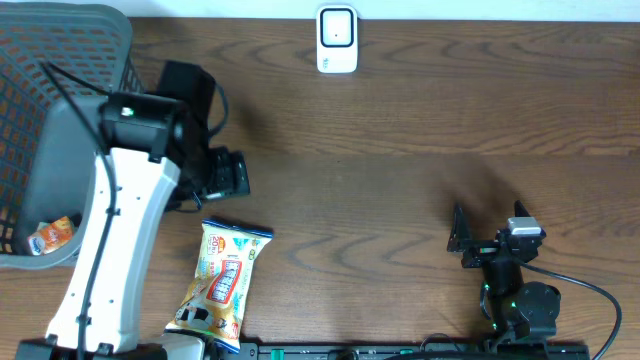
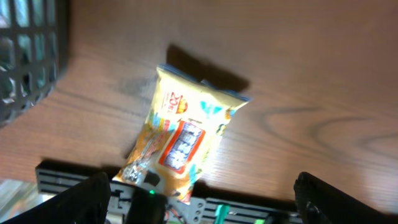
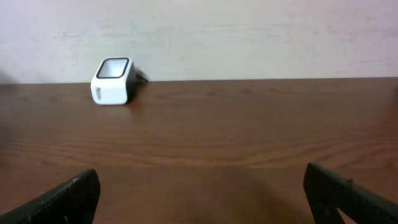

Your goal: Scan the item barcode

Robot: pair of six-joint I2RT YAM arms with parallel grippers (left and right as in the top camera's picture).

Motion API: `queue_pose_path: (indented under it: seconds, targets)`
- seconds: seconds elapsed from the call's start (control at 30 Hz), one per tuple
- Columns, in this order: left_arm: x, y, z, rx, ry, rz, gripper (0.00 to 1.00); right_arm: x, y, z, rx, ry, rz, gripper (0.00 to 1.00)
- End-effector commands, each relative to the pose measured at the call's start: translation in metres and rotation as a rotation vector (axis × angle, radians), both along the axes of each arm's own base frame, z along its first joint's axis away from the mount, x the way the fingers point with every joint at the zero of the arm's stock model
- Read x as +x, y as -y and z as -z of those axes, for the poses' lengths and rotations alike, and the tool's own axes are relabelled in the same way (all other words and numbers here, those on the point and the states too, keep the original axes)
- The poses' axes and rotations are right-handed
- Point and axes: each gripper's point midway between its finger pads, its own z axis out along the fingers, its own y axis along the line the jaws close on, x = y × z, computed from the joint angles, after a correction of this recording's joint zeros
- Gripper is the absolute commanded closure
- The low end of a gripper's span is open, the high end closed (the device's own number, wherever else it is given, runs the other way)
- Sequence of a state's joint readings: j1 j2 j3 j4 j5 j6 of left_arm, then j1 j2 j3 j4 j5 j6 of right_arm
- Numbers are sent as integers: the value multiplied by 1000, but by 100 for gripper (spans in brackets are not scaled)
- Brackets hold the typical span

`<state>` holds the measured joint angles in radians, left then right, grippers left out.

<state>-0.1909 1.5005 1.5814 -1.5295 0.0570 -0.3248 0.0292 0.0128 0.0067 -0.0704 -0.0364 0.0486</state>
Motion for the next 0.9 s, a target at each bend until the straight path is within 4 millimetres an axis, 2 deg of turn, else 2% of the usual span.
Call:
queue_pose_path:
  seconds: [0.0,0.17,0.3,0.5,0.73,0.87]
  targets:
    - [-13,3,24,31,-69,11,6,0,3,1,9,-2,15,1]
    - [-17,19,60,41,-90,58,6,0,3,1,10,-3,15,1]
    - [-20,27,81,55,-87,51,5,0,3,1,9,-3,15,1]
    - [-36,17,111,180,-110,49,2,0,3,1,9,-3,15,1]
    - [-53,28,146,193,-123,132,2,0,3,1,10,-3,15,1]
    - [-63,29,159,205,-138,158,2,0,3,1,9,-4,15,1]
